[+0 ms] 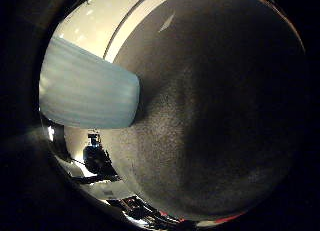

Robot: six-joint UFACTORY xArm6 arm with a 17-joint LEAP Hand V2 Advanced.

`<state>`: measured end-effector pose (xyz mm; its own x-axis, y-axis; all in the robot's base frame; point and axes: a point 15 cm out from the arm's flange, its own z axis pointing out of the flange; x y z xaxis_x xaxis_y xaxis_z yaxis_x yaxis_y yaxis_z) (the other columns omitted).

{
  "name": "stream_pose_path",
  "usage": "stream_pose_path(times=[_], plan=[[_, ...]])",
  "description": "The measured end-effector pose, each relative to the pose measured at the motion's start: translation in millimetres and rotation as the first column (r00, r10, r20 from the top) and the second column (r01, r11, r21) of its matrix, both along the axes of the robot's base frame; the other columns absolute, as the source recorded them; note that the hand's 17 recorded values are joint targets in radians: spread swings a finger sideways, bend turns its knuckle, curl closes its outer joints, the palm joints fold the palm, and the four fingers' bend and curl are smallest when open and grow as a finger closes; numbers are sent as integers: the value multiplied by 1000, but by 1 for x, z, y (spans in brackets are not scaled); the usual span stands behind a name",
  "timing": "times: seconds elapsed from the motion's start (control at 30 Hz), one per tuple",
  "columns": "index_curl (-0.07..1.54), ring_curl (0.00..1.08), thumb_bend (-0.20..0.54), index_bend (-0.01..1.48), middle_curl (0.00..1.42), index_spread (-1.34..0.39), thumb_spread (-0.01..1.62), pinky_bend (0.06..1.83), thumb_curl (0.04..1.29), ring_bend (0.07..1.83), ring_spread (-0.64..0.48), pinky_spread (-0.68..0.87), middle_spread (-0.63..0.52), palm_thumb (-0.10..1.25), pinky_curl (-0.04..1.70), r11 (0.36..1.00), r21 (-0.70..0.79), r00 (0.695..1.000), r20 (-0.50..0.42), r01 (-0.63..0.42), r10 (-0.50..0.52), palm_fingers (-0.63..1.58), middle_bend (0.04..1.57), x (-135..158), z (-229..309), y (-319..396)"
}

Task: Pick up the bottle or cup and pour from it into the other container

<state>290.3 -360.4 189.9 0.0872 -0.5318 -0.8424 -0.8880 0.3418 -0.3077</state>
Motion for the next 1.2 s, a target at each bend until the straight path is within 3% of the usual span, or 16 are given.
stream_pose_path(times=[0.27, 0.57, 0.8, 0.93, 1.2], plan=[[297, 215, -25, 165, 336, -147, 977, 467, 301, 546, 83, 339, 60, 484, 218, 997, 42, 998, 4, -57, 57, 290, 326, 5, 6, 19], [297, 265, -19, 172, 380, -186, 997, 472, 314, 781, -13, 129, 7, 567, 190, 991, 71, 993, -23, -112, 114, 557, 462, 3, 5, 33], [359, 365, -12, 216, 493, -302, 1020, 762, 364, 978, -168, -265, -122, 688, 211, 984, 79, 985, -58, -157, 162, 1029, 679, -1, 3, 42], [452, 421, -19, 302, 565, -347, 1008, 883, 402, 1026, -190, -421, -151, 734, 269, 979, 98, 981, -54, -178, 184, 1125, 779, 0, 6, 49], [683, 531, -22, 510, 688, -393, 946, 1061, 477, 1152, -225, -439, -172, 786, 416, 968, 140, 976, -42, -206, 214, 1082, 960, -3, 14, 56]])
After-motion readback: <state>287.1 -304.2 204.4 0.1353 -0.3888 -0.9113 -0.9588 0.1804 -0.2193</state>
